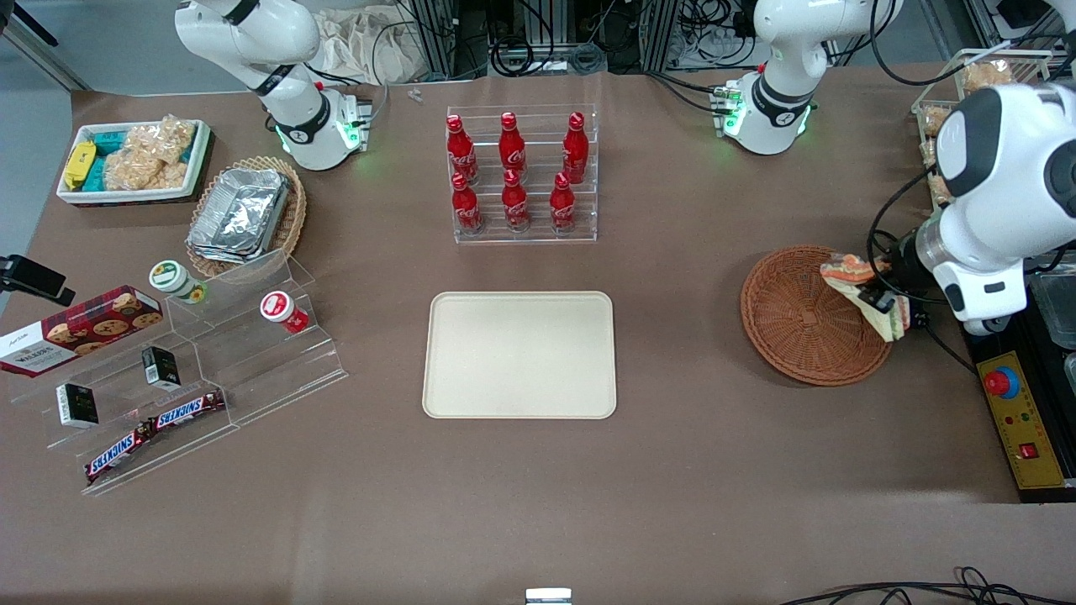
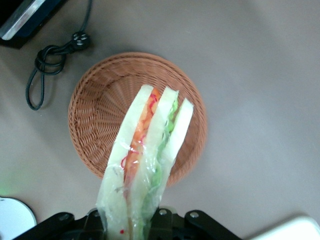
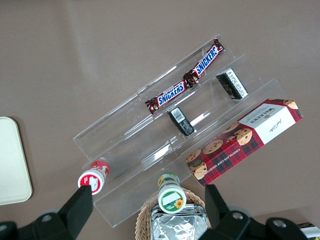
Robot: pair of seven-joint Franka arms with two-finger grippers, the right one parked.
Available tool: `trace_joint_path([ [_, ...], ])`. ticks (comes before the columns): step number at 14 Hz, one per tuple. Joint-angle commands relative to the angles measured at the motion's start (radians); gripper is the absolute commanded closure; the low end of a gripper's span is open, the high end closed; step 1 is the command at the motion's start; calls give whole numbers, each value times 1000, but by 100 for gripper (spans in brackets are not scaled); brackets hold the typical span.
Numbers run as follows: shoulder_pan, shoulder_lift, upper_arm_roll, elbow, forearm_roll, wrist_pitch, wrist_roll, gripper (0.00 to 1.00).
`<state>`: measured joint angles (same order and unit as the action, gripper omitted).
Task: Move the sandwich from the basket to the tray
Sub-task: 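Carry the sandwich with the left gripper over the cream tray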
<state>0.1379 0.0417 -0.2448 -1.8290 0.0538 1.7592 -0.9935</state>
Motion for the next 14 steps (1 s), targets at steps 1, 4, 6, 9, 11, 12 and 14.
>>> trace_joint_path([
  [1, -12, 39, -107, 140, -5, -113, 82, 100],
  [4, -18, 99, -284, 197, -3, -112, 131, 100],
  [6, -20, 222, -381, 252, 6, -95, 139, 100],
  [9, -114, 372, -415, 321, 43, -8, 109, 100],
  [11, -150, 461, -415, 320, 77, 99, 34, 100],
  [12, -171, 496, -415, 317, 98, 155, 4, 100],
  [14, -230, 579, -410, 323, 164, 235, -36, 100],
])
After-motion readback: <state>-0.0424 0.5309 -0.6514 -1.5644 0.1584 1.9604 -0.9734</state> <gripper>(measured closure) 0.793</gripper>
